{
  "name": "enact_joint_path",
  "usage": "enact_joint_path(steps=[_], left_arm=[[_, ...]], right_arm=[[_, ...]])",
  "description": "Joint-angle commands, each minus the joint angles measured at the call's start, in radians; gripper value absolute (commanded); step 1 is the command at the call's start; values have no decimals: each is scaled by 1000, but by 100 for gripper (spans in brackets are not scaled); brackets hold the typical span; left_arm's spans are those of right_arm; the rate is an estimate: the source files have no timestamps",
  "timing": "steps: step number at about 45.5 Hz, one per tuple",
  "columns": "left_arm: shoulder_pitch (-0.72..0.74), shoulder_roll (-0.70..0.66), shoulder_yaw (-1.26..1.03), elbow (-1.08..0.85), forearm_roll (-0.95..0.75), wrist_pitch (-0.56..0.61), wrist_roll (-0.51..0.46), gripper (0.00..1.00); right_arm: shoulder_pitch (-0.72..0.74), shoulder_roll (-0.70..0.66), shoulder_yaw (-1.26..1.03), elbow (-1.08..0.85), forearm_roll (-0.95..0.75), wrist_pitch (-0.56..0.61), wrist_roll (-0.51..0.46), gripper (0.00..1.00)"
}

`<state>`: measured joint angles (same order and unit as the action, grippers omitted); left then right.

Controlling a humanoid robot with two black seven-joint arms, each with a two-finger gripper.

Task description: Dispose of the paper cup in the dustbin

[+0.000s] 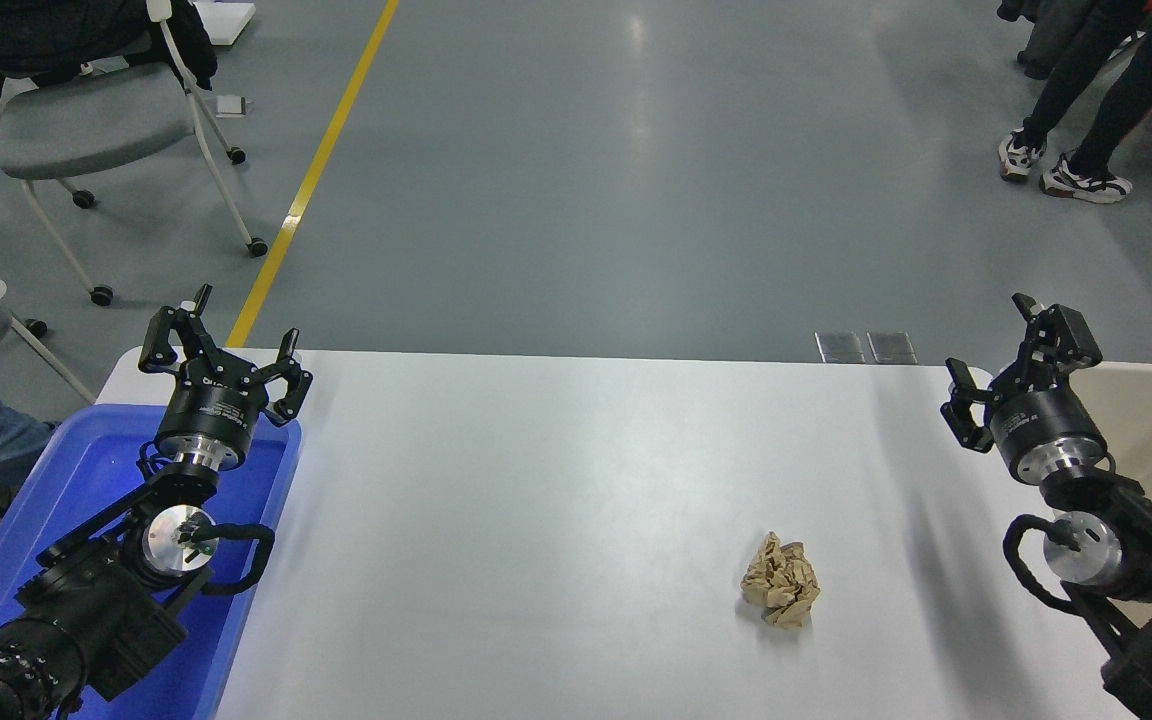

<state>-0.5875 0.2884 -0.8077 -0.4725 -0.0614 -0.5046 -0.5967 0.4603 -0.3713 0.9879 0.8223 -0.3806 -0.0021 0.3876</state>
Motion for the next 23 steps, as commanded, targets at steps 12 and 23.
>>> enact_joint_path(steps=[12,23], left_arm=[[0,0,-1,0,0,0,0,100],[0,0,-1,0,0,0,0,100]], right_arm=[[46,17,-132,-14,-69,1,16,100],[51,26,-140,-15,-70,-3,16,100]])
